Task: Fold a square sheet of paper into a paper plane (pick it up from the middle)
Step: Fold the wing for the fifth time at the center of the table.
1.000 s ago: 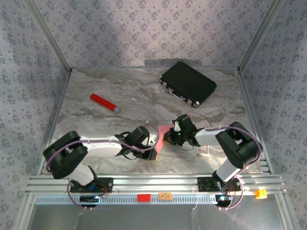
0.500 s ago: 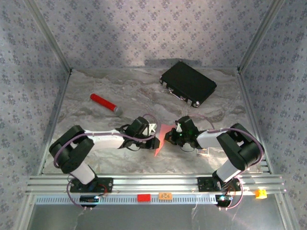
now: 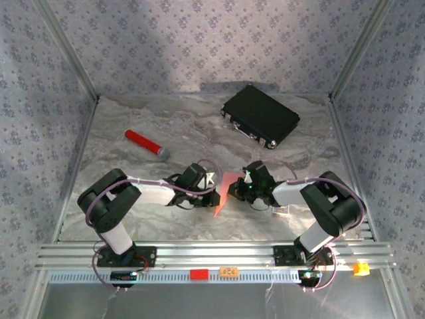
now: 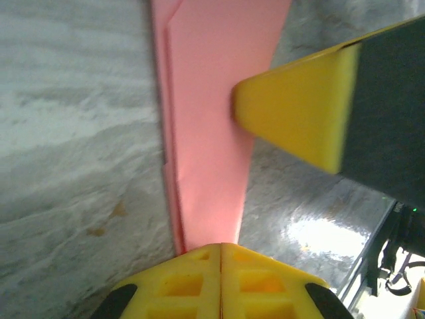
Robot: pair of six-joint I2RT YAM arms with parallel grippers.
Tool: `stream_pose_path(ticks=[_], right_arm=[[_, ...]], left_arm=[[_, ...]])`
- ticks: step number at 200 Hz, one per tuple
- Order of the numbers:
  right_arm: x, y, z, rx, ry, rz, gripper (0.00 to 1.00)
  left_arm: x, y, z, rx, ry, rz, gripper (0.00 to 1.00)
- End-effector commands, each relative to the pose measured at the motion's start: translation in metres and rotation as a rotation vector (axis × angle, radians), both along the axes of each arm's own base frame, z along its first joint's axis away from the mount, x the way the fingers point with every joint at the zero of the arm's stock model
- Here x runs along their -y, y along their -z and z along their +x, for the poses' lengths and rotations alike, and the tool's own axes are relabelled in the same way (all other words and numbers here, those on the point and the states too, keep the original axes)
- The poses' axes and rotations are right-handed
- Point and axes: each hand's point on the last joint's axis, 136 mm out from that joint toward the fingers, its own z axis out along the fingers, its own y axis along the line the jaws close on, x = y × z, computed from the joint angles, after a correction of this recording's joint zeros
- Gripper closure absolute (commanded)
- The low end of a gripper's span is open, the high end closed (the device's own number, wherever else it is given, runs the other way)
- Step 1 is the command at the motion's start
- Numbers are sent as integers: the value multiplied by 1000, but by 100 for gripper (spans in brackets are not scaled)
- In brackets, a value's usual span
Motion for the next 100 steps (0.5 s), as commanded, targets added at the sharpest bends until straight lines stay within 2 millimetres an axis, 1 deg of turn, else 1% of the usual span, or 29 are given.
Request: stream_pose_path(ticks=[1,19,42,70,91,100], right_arm=[[16,16,-5,-31,38,-84,98],[14,12,-3,-21,29,-81,98],[9,3,2,6,10,-68,97],[0,-16,10,64,-18,-45,96],[-7,-27,8,96,-54,-27,95],[-10,-28,4,98,-68,-23,95]], left_arm=[[-8,15,-5,-33,-17,30,95],[-12,22,-8,-48,-20,45,96],[-16,29,-11,-64,-19,70,97],[-20,33,-13,-68,-21,93,98],[-21,32,-12,-64,-20,98,98],[-22,33,-11,-63,-23,106,98]])
